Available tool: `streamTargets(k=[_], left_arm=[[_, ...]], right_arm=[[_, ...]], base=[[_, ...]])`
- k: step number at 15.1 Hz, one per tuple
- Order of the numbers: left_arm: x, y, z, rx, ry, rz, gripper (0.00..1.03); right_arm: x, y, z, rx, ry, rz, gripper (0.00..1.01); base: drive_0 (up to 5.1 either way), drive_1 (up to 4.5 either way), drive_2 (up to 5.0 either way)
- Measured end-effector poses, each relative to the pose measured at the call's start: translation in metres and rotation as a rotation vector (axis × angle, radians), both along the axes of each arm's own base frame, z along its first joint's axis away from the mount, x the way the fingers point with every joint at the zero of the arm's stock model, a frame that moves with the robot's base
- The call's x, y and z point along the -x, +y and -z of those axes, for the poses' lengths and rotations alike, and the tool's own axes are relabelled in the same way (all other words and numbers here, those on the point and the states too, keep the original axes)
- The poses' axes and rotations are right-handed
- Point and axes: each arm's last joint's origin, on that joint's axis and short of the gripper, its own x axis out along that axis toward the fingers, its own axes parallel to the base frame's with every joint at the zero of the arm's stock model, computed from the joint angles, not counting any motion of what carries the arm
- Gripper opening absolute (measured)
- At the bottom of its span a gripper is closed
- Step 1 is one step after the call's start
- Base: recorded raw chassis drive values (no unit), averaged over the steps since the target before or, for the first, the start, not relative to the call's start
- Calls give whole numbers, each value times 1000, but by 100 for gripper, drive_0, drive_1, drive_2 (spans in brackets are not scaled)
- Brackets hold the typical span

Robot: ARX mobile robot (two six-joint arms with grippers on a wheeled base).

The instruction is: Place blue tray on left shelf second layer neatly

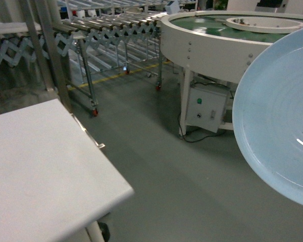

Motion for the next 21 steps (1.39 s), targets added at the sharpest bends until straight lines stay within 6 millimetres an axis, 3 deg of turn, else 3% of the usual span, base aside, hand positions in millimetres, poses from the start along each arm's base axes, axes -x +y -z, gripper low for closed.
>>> streamTargets(k=[10,18,21], left_arm=[[0,0,0,0,1,-1,98],[0,0,0,0,0,0,98],[0,0,0,0,0,0,98]], right_arm=[[0,0,0,0,1,0,2],[0,-1,0,0,1,5,2],[0,-1,0,0,0,2,2]], base=[[345,-401,-401],[-158,-158,-158],[175,-87,-669]])
